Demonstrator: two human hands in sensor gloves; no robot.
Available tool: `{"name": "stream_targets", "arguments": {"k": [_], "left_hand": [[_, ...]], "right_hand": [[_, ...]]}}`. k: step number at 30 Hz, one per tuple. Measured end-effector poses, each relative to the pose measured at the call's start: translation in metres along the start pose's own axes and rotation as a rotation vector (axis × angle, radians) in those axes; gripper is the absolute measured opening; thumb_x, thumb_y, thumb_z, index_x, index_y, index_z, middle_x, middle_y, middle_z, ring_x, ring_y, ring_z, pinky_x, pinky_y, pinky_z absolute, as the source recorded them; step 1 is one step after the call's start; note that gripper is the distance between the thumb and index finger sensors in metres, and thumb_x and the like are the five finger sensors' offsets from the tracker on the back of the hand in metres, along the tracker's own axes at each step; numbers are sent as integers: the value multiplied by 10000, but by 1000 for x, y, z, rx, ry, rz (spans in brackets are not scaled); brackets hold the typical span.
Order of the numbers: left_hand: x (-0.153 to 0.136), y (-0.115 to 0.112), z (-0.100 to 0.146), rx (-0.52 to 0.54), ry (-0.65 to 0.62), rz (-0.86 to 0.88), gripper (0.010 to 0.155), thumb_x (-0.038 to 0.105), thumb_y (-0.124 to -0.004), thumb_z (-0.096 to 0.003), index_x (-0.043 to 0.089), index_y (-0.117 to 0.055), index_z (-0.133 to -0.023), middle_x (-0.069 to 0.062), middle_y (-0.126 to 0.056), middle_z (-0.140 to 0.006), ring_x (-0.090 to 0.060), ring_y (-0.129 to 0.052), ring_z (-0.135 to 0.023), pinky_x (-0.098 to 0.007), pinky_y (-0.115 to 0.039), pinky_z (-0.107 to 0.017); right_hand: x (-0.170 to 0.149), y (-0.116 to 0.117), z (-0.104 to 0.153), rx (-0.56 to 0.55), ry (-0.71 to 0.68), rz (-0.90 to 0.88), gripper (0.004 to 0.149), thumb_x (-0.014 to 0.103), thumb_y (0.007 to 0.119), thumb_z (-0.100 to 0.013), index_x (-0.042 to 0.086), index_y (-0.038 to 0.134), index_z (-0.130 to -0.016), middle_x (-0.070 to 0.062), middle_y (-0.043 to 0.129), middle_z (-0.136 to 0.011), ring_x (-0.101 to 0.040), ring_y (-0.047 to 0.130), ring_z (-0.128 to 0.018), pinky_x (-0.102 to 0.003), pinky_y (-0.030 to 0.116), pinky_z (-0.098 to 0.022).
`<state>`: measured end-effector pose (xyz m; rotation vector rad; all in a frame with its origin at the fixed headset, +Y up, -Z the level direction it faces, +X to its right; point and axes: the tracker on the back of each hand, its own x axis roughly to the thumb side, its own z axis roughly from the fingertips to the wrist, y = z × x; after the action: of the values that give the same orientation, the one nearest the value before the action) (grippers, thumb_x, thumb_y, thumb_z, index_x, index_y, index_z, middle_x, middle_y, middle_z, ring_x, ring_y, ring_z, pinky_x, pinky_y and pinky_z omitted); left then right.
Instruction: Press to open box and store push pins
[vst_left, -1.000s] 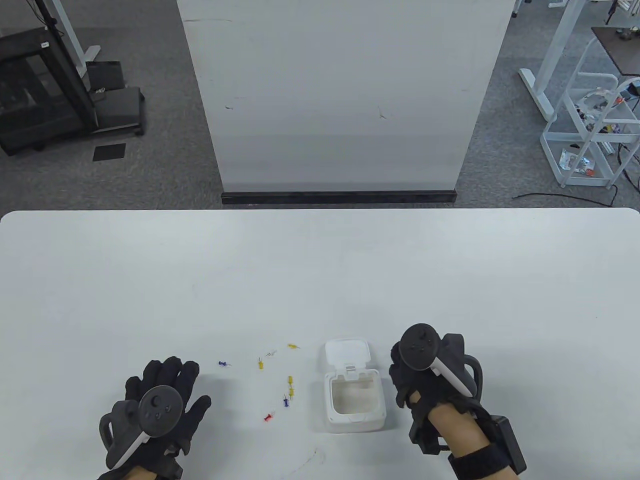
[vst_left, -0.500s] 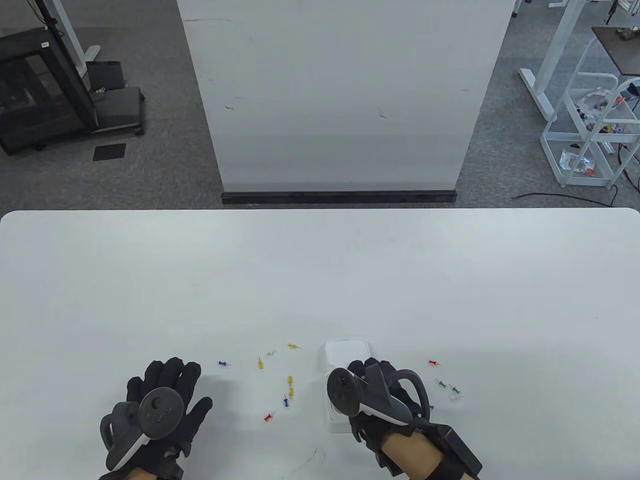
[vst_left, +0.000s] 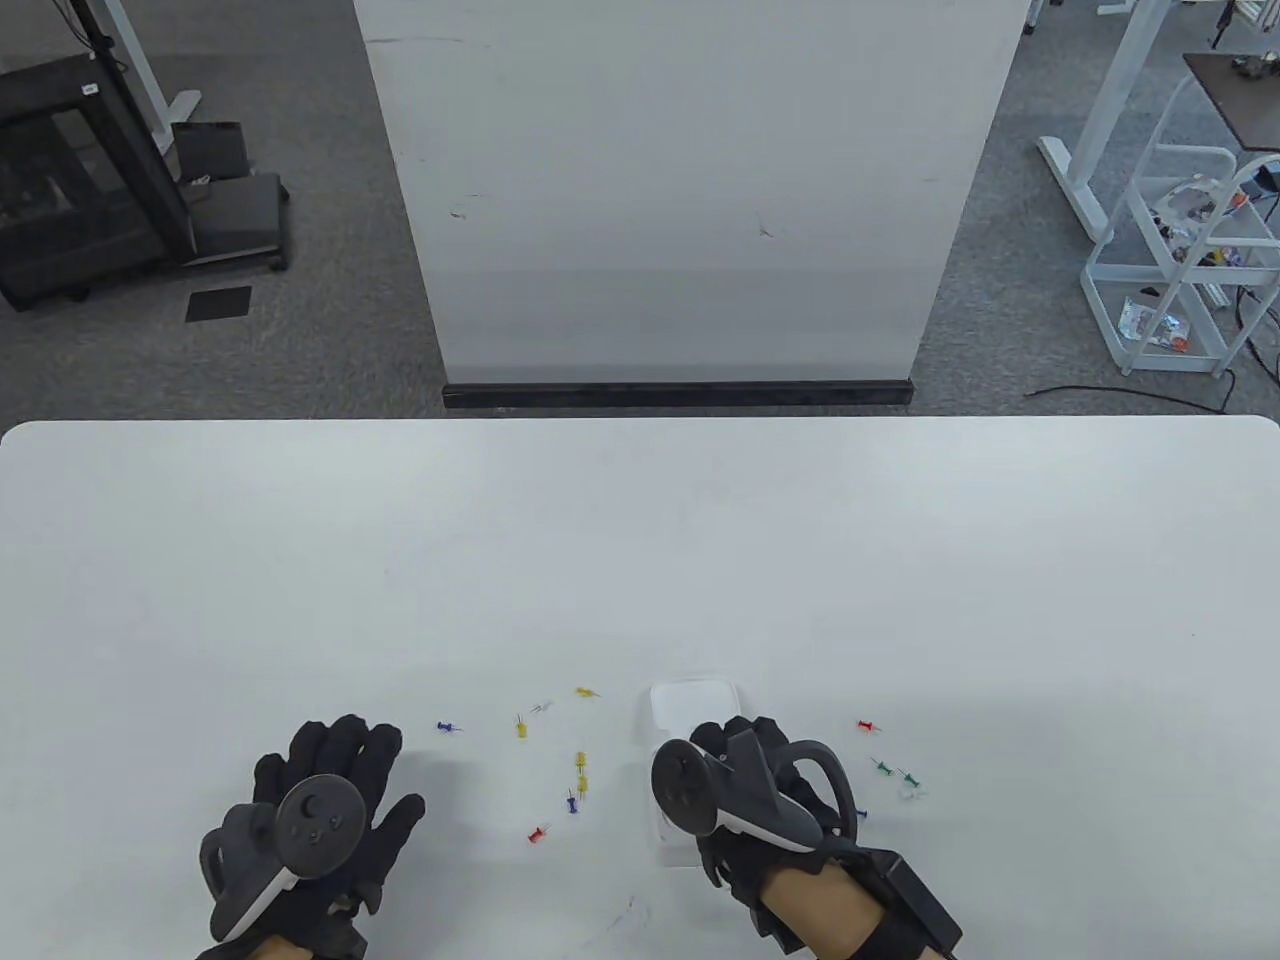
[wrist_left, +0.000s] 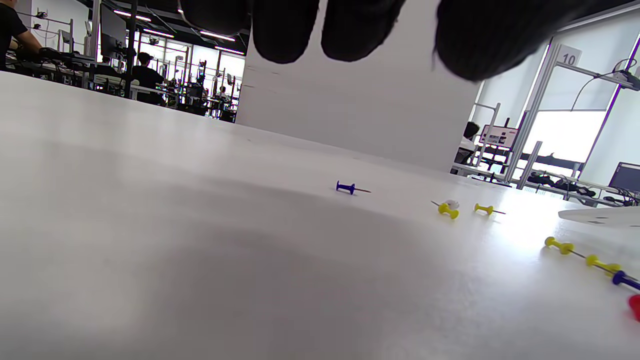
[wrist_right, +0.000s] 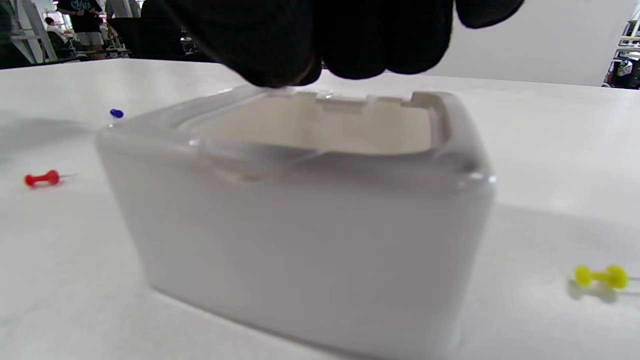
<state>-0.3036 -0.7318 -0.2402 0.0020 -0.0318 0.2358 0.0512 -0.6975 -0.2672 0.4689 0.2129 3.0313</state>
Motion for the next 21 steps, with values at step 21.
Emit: {"name": "stream_targets", "arguments": {"k": [21], "left_hand": [[-1, 0, 0, -2, 2, 2, 717, 588, -701, -450, 315, -481, -1076, -68, -429, -1186, -436, -354, -1098, -695, -272, -763]], "right_hand": [[-155, 23, -27, 139, 509, -54, 521, 337, 845, -473, 256, 668, -957, -54, 748, -935, -383, 714, -862, -591, 565, -711]]}}
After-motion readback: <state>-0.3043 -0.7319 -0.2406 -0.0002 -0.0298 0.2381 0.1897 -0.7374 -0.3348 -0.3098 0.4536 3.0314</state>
